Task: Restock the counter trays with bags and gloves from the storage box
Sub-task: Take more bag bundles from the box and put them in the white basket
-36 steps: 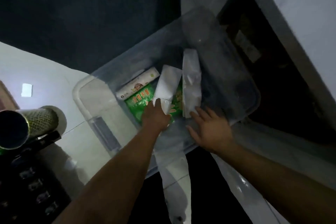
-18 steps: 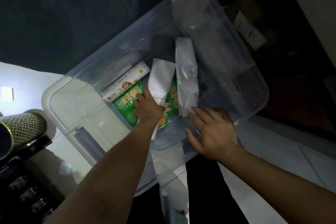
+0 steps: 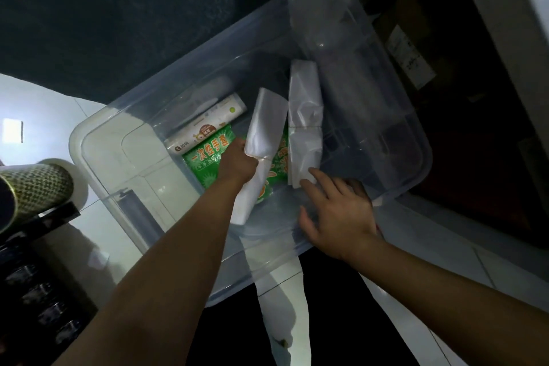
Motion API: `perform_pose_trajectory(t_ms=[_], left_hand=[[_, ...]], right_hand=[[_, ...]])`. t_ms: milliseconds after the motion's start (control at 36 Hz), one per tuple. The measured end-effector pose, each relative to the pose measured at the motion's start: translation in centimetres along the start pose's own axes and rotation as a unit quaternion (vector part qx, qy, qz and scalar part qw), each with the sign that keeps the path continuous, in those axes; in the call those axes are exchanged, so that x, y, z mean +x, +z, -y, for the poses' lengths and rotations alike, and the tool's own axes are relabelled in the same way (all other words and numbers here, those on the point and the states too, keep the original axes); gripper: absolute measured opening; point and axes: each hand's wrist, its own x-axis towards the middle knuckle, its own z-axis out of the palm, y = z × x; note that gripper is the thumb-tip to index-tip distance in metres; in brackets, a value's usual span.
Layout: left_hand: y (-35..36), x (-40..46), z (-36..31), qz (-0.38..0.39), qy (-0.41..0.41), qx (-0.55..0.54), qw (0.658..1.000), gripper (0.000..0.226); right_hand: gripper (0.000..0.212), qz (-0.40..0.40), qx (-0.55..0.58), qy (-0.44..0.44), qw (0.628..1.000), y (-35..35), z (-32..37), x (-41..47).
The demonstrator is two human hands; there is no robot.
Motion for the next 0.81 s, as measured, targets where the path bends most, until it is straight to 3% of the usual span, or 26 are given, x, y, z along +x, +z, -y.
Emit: perform_pose_trajectory(t_ms=[139, 222, 361, 472, 611, 667, 750, 806], left_hand=[[-1.5, -1.1, 0.1, 0.004, -0.025, 0.009, 1.000, 0.048], [-2.8, -3.3, 0.5, -0.016, -0.014, 0.004, 1.000, 0.043], [-4.3, -8.0, 1.2, -0.094, 0.022, -0.018, 0.995, 0.034], [-4.2, -10.9, 1.1, -0.163, 0.053, -0.107, 0.979, 0.031], [-3.6, -12.8, 1.2, -0.221, 0.058, -0.185, 0.956, 0.031], [-3.7, -12.8, 1.3, -0.232, 0.059, -0.201, 0.950, 0.031], [-4.2, -12.6, 1.7, -0.221, 0.046, -0.223, 0.948, 0.041], [-4.7, -12.4, 1.9, -0.213, 0.036, -0.243, 0.946, 0.045]], right_hand=[[0.050, 0.101, 0.018, 0.051, 0.993, -1.1, 0.6, 0.7], [0.056, 0.144, 0.104, 0.130, 0.975, -1.5, 1.0, 2.6], [0.053, 0.121, 0.352, 0.310, 0.875, 0.2, -0.3, 8.8], [0.068, 0.050, 0.420, 0.393, 0.817, 3.7, -2.4, 13.7], [0.083, 0.062, 0.424, 0.491, 0.759, 8.0, -4.5, 17.1], [0.087, 0.081, 0.386, 0.513, 0.763, 8.9, -5.0, 17.8], [0.069, 0.064, 0.368, 0.507, 0.777, 9.4, -5.3, 18.0], [0.070, 0.068, 0.378, 0.488, 0.784, 9.7, -5.1, 18.4]])
